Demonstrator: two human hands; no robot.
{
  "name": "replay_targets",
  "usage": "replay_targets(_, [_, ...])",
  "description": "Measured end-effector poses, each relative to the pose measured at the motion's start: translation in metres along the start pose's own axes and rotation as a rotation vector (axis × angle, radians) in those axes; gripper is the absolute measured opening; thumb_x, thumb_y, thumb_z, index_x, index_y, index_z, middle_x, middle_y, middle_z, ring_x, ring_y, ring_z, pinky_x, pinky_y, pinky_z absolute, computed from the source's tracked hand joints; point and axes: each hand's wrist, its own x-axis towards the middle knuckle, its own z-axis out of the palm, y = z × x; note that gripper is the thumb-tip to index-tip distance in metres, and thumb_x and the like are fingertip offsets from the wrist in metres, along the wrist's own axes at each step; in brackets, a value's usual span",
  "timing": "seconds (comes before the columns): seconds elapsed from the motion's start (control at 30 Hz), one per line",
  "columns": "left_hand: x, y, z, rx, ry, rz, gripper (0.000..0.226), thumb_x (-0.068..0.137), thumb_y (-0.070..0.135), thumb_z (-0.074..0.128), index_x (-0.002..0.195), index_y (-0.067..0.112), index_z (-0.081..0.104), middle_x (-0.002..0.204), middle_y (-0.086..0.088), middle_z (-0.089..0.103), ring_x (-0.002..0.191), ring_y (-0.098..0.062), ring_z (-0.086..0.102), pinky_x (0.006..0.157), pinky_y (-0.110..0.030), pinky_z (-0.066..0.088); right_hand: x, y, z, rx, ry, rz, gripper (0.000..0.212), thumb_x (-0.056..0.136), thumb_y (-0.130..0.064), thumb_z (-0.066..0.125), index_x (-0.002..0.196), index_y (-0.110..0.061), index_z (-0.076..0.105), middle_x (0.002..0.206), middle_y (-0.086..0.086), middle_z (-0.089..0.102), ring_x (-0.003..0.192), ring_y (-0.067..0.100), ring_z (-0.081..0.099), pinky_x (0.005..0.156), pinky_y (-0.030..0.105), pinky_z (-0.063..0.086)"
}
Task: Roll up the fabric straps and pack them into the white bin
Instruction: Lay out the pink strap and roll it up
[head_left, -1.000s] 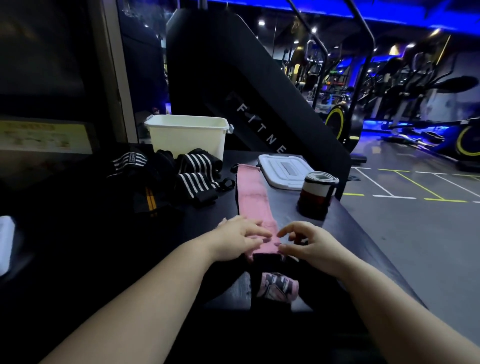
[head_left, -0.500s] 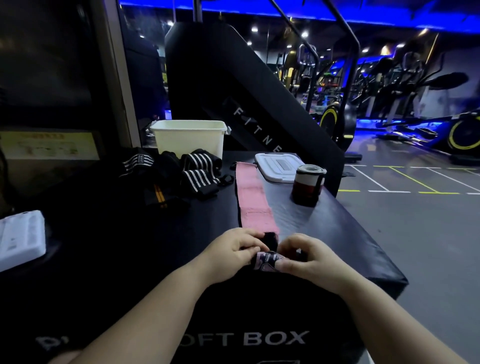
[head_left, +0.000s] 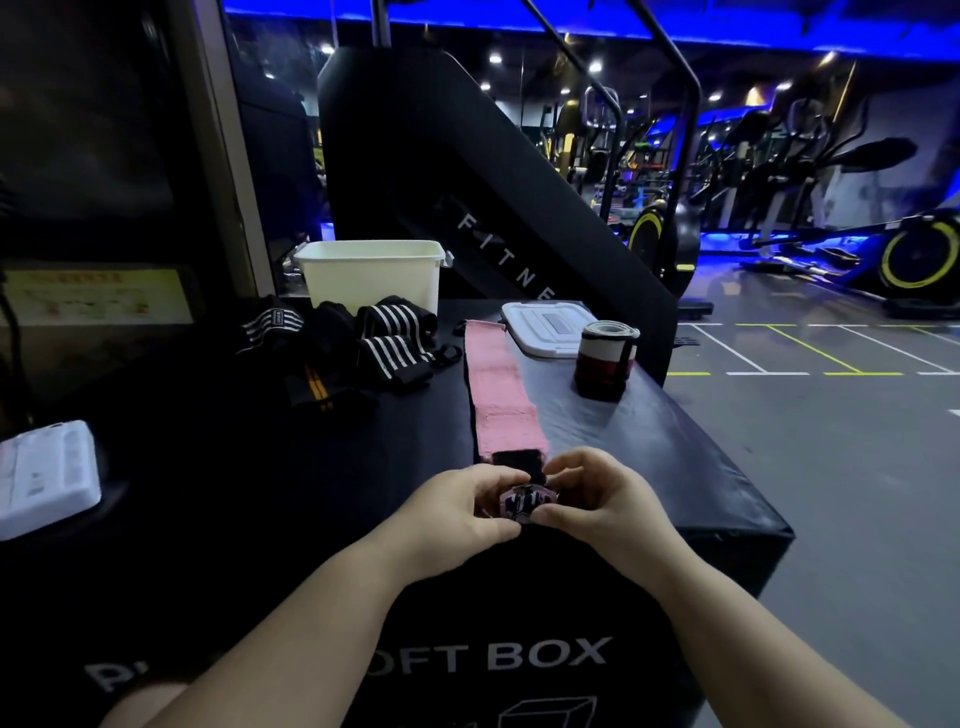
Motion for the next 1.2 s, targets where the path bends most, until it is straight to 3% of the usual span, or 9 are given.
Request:
replay_targets(0.07, [0.001,-0.002,0.002,-0.068,0.038,-0.012,0.042,0.083,0.009,0.073,0.118,0.031,0.064,0.105,0.012,0.071,0.098,0.002,0.065,0.095,-0.020,0.049,0.000,0.000,0.003,0.017,0.003,0.004,0.038,0.059,-0.022,0.087,0.087,-0.039,0.068,0.087,-0.001,0.075,0.078,0.016,0.068,0.081,0.037,0.054])
replay_targets(0.23, [0.002,-0.001,0.004,-0.219,0.081,-0.015,0.027,0.081,0.016,0.076,0.102,0.032,0.068,0.100,-0.002,0.074,0.096,-0.015,0.069,0.094,-0.033,0.053,-0.002,-0.003,0.001,0.066,-0.031,0.009,0.033,0.071,-0.001,0.082,0.084,-0.029,0.069,0.081,0.005,0.074,0.070,0.014,0.064,0.072,0.033,0.050])
replay_targets(0.33, [0.004,0.000,0.006,-0.299,0.092,-0.040,0.021,0.088,0.011,0.069,0.102,0.026,0.068,0.090,-0.010,0.071,0.081,-0.017,0.066,0.086,-0.036,0.053,-0.003,-0.003,0.000,0.094,-0.056,0.019,0.029,0.073,-0.005,0.082,0.085,-0.028,0.070,0.083,0.006,0.074,0.071,0.021,0.061,0.072,0.038,0.048])
replay_targets(0.5, [0.005,0.000,0.010,-0.296,0.170,-0.096,0.020,0.086,0.018,0.072,0.101,0.028,0.064,0.070,0.002,0.066,0.066,-0.011,0.060,0.072,-0.030,0.049,-0.002,-0.003,-0.005,-0.106,-0.060,-0.033,0.034,0.068,-0.014,0.087,0.086,-0.039,0.071,0.075,-0.009,0.070,0.060,0.007,0.055,0.063,0.024,0.047])
replay_targets(0.6, [0.005,0.002,0.013,-0.315,0.205,-0.121,0.021,0.084,0.022,0.074,0.101,0.030,0.064,0.068,0.001,0.066,0.063,-0.013,0.058,0.067,-0.029,0.048,-0.002,-0.002,-0.011,-0.221,-0.067,-0.151,0.040,0.066,-0.013,0.089,0.090,-0.039,0.071,0.088,-0.011,0.064,0.073,0.007,0.060,0.066,0.015,0.047])
replay_targets(0.77, [0.007,0.002,0.016,-0.305,0.227,-0.143,0.020,0.085,0.022,0.074,0.103,0.025,0.066,0.051,0.012,0.053,0.046,-0.003,0.046,0.055,-0.019,0.040,-0.003,0.002,-0.010,-0.217,-0.068,-0.201,0.052,0.069,-0.007,0.086,0.098,-0.044,0.064,0.088,-0.012,0.066,0.068,0.006,0.059,0.065,0.018,0.048])
replay_targets(0.97, [0.005,0.005,0.013,-0.003,0.291,-0.113,0.007,0.081,0.032,0.076,0.078,0.028,0.070,0.072,0.011,0.066,0.066,0.002,0.058,0.066,-0.017,0.046,-0.002,0.003,-0.009,-0.278,-0.043,-0.226,0.027,0.070,-0.016,0.086,0.085,-0.035,0.075,0.080,-0.013,0.071,0.073,0.004,0.066,0.070,0.019,0.051])
replay_targets(1.07, [0.004,0.001,0.006,0.172,0.253,-0.013,0.011,0.075,0.043,0.077,0.081,0.038,0.070,0.091,0.015,0.060,0.085,0.005,0.054,0.074,-0.013,0.039,0.001,-0.001,-0.009,-0.296,-0.077,-0.180,0.026,0.074,-0.018,0.083,0.081,-0.040,0.073,0.082,-0.015,0.072,0.079,0.003,0.067,0.074,0.018,0.050])
replay_targets(1.2, [0.004,0.000,0.005,0.186,0.148,0.005,0.013,0.076,0.039,0.078,0.084,0.039,0.068,0.086,0.018,0.066,0.082,0.005,0.059,0.075,-0.015,0.046,0.005,-0.003,-0.010,-0.315,-0.114,-0.151,0.034,0.077,-0.020,0.081,0.071,-0.052,0.069,0.085,-0.022,0.070,0.083,-0.002,0.065,0.075,0.012,0.046])
